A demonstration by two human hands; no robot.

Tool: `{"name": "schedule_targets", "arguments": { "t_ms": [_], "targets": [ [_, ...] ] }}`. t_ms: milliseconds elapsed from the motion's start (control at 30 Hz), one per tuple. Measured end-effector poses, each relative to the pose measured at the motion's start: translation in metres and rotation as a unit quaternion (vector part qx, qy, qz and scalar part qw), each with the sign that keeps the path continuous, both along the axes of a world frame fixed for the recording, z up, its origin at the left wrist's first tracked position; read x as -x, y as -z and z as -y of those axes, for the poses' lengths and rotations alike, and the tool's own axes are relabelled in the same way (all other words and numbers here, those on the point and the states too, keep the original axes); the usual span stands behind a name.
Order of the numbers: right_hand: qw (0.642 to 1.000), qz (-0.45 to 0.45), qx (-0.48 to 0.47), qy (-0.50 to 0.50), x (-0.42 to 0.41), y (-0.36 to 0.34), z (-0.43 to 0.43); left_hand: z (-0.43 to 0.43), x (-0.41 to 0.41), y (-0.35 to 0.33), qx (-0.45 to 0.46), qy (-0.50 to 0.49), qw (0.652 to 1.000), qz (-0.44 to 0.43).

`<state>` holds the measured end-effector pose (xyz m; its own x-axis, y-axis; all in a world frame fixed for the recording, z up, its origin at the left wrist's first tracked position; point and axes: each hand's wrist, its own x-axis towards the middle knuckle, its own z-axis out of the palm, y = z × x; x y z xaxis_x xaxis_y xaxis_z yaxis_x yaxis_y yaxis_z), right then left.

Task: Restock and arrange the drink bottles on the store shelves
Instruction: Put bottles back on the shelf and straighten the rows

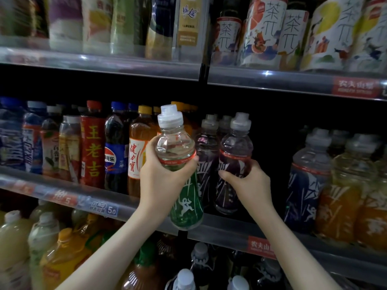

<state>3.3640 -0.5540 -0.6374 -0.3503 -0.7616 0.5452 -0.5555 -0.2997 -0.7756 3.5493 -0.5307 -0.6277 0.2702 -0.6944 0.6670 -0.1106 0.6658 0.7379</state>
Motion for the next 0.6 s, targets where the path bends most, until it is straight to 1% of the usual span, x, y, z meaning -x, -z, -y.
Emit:
{"name": "schedule_targets", "arguments": {
  "t_ms": [200,300,367,500,533,600],
  "targets": [
    [0.997,-0.022,-0.058,0.053,-0.005,0.001,0.005,-0.003,0.000,0.001,-0.011,-0.002,1.000,0.026],
    [0.993,-0.045,-0.100,0.045,-0.009,-0.007,0.000,-0.007,0.008,0.001,-0.018,0.005,0.999,0.046],
    [0.991,-0.052,-0.119,0.009,-0.005,-0.007,-0.006,-0.013,0.017,0.001,-0.025,0.016,0.997,0.066],
    [0.994,-0.034,-0.048,-0.096,0.013,-0.010,-0.047,-0.024,0.047,-0.002,-0.037,0.053,0.993,0.102],
    [0.990,-0.024,-0.039,-0.134,0.020,-0.011,-0.060,-0.028,0.057,-0.003,-0.041,0.065,0.991,0.107],
    [0.970,-0.007,-0.050,-0.239,0.039,-0.014,-0.087,-0.035,0.079,-0.004,-0.045,0.087,0.989,0.107]
  ]
}}
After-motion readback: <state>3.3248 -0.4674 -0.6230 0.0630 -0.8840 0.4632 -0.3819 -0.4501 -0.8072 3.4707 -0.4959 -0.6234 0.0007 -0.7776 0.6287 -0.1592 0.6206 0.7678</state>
